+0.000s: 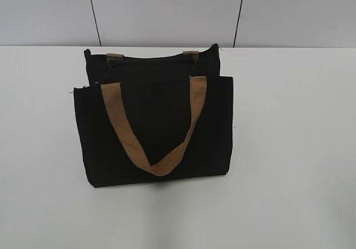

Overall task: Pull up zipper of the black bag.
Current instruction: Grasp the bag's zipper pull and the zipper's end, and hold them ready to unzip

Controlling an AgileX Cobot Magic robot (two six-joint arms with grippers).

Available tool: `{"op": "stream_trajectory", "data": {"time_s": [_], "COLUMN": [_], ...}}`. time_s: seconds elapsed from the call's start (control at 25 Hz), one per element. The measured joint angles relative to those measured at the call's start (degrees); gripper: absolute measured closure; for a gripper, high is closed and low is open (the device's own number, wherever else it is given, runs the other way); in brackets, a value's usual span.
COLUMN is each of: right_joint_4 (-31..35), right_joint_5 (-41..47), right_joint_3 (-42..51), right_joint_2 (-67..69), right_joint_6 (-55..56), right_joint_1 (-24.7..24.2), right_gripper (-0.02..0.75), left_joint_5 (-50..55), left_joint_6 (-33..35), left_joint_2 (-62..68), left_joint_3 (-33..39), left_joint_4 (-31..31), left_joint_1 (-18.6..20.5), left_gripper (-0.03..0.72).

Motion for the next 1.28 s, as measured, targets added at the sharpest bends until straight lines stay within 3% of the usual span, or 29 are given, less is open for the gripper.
{"op": "stream_trajectory", "data": {"time_s": [0.84,1.08,1.16,1.28], "right_joint_4": [0.0,0.0,0.0,0.0], "right_joint_5": [0.0,0.0,0.0,0.0], "right_joint_3": [0.0,0.0,0.0,0.0], "right_joint_2": [0.0,0.0,0.0,0.0], "right_joint_6": [0.0,0.0,0.0,0.0], "right_joint_1": [0.0,0.0,0.0,0.0], "right_gripper": [0.182,0.182,0.182,0.182], "left_joint_5": [-1.1,-25.2,-36.4,-53.0], "left_joint_6": [0.0,0.0,0.0,0.0], "left_joint_2": [0.0,3.5,6.9,14.4], "left_joint_3": [-0.6,0.5,3.3,8.4], "left_joint_4": [0.1,1.9,2.0,1.2], "left_joint_1": [0.0,0.0,0.0,0.0], "left_gripper": [0.429,0.141,0.12,0.151]}}
